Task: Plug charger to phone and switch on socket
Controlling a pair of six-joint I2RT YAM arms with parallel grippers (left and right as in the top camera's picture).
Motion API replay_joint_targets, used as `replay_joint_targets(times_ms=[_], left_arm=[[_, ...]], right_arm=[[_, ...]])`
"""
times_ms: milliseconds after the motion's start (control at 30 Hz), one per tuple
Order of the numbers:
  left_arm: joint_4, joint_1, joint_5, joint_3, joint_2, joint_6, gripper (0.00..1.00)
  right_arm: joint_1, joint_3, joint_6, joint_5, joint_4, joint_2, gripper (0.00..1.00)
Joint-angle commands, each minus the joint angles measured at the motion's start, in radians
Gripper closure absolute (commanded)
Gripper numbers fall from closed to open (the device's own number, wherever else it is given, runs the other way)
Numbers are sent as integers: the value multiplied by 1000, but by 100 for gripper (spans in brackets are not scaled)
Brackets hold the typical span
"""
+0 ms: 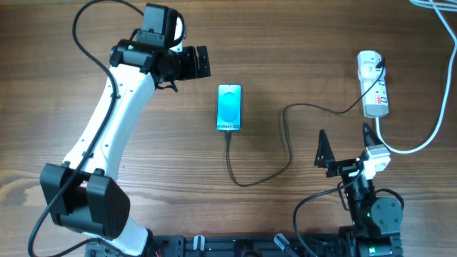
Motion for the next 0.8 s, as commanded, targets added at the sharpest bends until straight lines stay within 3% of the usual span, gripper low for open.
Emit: replay_joint_targets(times_ms=[0,133,300,767], left_arm=[[2,3,-6,-1,6,-5,0],[2,3,-6,-1,6,-5,0],[2,3,-6,-1,6,-5,0],[2,3,-6,-1,6,-5,0]], right_arm=[[-8,-10,-66,47,3,-14,0],[-38,-10,-65,46,-106,-14,0],[-39,-10,-115,42,-108,-14,0],[-63,-10,-60,38,-110,-14,0]])
